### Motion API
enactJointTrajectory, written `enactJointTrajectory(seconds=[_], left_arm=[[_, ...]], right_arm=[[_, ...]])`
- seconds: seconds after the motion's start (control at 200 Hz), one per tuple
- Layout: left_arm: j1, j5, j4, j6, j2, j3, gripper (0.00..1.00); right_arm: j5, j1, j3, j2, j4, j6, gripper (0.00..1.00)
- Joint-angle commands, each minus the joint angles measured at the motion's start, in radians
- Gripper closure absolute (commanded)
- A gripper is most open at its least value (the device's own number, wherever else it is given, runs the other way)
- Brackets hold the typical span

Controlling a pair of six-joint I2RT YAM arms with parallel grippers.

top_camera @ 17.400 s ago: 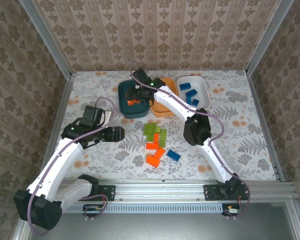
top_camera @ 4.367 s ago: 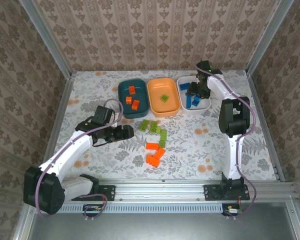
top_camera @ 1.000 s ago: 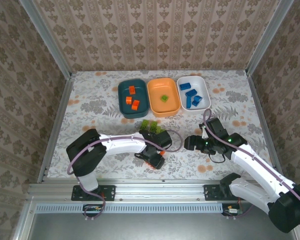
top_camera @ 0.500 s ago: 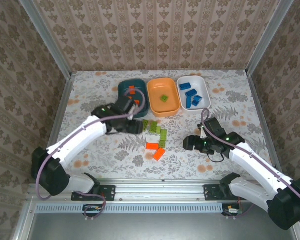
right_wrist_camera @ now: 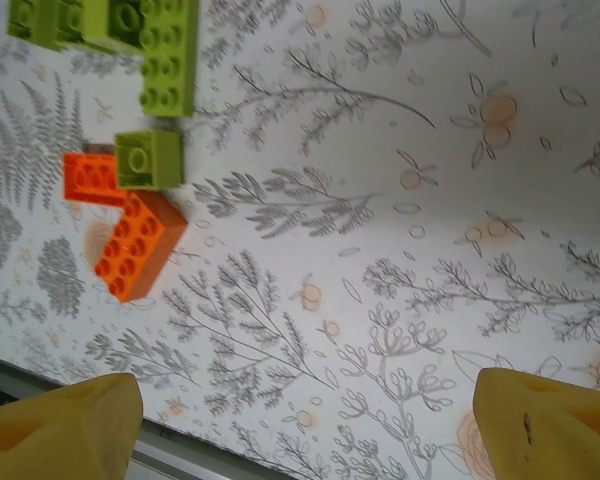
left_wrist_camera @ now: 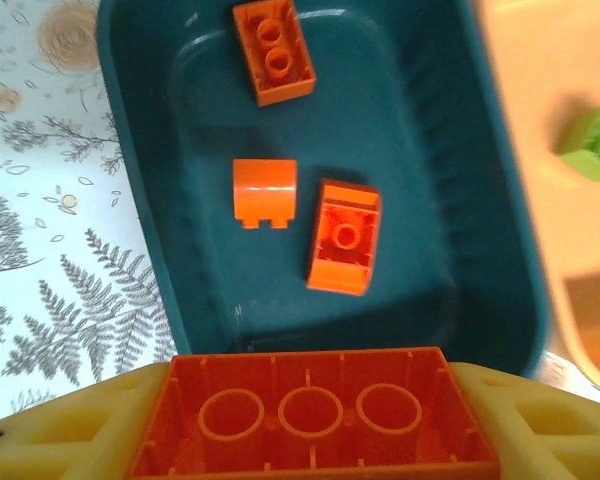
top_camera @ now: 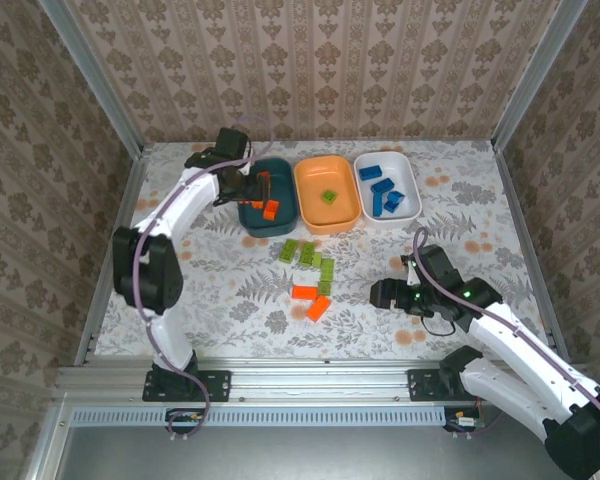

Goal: Sort the legos into containers by color

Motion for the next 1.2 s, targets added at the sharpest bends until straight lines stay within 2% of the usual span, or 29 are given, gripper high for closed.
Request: enactJointTrajectory(seconds=[0.0,0.22,0.64,0.785,0.975,1.195], left_arm=[[0.008,0.026,-0.013,0.047,0.077,0.102,0.46],[0.004,0.039,-0.064,0.066,0.242,0.261,0.45],[0.003,0.068,-0.170,0.081,0.369,0.399,0.34],[0.003,0.067,-0.177,0.083,0.335,0.391,0.25],[0.003,0.071,-0.153,0.074,0.230,0.340,0.13],[0.000,0.069,-0.118,0.053,0.024,0.177,0.09]], right_arm=[[-0.019,0.011,-0.015,0.002,-0.014,0.034,0.13],[-0.010,0.037,0.006,0.047,-0.004,0.041,0.12],[0.027,0.108,0.020,0.065,0.005,0.086,0.12],[0.049,0.149,0.035,0.099,0.023,0.096,0.12],[0.075,0.197,0.102,0.222,0.063,0.089,0.16],[0.061,0.266,0.256,0.433,0.100,0.049,0.22]])
